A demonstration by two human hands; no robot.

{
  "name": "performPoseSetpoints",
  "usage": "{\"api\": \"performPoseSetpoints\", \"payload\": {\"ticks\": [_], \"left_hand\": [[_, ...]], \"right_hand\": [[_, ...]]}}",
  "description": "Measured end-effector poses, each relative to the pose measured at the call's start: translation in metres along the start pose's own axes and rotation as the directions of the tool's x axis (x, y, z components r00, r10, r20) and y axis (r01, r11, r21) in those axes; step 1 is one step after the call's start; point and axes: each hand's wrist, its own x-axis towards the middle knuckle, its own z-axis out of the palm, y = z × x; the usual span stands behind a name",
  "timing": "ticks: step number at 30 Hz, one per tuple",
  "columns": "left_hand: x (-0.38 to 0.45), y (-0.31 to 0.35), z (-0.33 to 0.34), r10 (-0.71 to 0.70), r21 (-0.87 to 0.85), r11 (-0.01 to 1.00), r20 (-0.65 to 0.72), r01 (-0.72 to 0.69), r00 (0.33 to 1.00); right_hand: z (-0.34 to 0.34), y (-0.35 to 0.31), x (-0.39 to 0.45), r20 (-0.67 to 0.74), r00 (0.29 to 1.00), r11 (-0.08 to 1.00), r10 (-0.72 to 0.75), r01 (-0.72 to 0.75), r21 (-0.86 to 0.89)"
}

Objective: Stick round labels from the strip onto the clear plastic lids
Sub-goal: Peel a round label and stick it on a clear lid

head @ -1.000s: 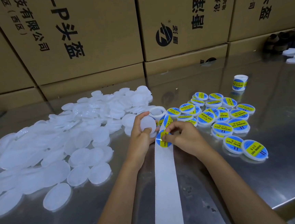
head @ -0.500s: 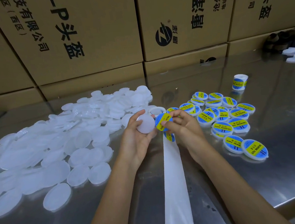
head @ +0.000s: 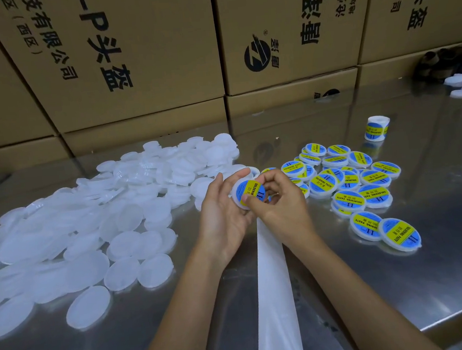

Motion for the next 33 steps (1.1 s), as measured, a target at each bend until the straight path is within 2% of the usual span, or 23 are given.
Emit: {"api": "performPoseSetpoints", "payload": {"ticks": [20,23,26,30,33], "left_hand": [[-0.0032,-0.0002,0.0067,0.031,0.113,0.993,0.030,-0.034,0.999],[-0.0040,0.0021,0.0050,0.045,0.049,0.998,0.051,-0.048,0.998],[-0.0028,0.0022,0.0021,0.034,-0.037,0.999,0.061,-0.031,0.998],[-0.0029,0.0049,0.0012,0.033,-0.118,0.993,0.106,-0.020,0.994],[-0.0039,0.0039,0.0033,0.030,-0.126,0.992,0.139,-0.013,0.990]], "right_hand": [[-0.0016,0.0081,0.0002,-0.015,0.990,0.977,-0.138,0.134,-0.166],[-0.0041,0.0093,0.0019,-0.040,0.975,0.940,-0.219,0.200,-0.276],[-0.0051,0.0093,0.0018,-0.039,0.966,0.924,-0.257,0.234,-0.301],[-0.0052,0.0091,0.0017,-0.055,0.976,0.937,-0.213,0.188,-0.295],[-0.0050,0.0099,0.0000,-0.074,0.980,0.921,-0.186,0.147,-0.360]]}}
